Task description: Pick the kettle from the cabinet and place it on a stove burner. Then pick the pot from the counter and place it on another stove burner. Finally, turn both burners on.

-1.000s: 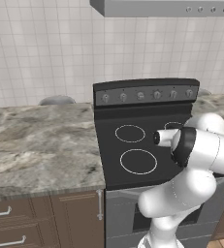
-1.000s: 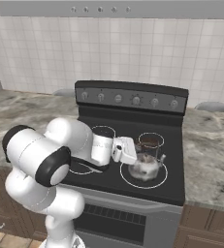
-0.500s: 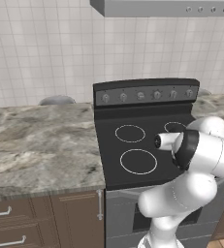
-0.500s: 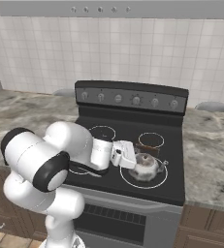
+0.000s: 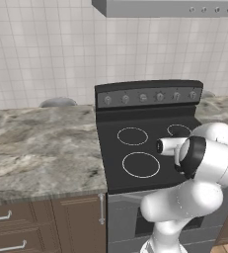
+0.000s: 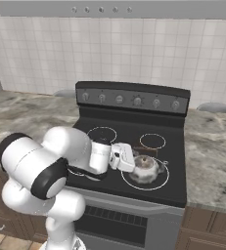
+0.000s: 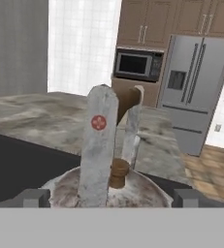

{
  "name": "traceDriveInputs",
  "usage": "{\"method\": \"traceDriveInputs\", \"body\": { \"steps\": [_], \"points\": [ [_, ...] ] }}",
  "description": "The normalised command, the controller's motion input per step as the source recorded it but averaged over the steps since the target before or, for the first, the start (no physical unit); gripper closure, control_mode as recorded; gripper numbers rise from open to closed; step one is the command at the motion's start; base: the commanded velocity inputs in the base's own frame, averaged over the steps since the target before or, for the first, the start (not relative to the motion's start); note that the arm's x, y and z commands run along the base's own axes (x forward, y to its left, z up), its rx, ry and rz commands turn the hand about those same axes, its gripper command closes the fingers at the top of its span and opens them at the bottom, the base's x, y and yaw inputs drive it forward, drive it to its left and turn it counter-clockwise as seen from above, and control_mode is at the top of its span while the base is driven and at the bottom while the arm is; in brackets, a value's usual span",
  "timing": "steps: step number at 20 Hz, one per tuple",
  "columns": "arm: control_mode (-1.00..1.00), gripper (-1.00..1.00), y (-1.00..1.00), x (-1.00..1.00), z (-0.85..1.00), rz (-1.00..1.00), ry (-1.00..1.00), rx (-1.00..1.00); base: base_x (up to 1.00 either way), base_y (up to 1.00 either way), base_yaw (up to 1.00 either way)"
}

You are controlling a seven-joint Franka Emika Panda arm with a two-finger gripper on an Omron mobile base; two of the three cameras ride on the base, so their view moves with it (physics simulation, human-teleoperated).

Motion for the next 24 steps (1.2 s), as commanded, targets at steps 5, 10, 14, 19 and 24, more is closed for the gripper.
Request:
{"method": "traceDriveInputs", "body": {
  "steps": [5,10,14,19,24],
  "points": [
    [-1.0,-1.0,0.2,-0.09,-0.1,0.0,-0.05,0.0,0.0,0.0,0.0],
    [-1.0,-1.0,0.15,-0.11,-0.01,0.0,-0.07,0.0,0.0,0.0,0.0],
    [-1.0,-1.0,0.11,-0.17,0.0,0.0,-0.1,0.0,0.0,0.0,0.0],
    [-1.0,-1.0,0.16,-0.25,0.05,0.0,-0.08,-0.02,0.0,0.0,0.0],
    [-1.0,-1.0,0.26,-0.29,0.09,0.0,-0.05,-0.06,0.0,0.0,0.0]
  ]
}}
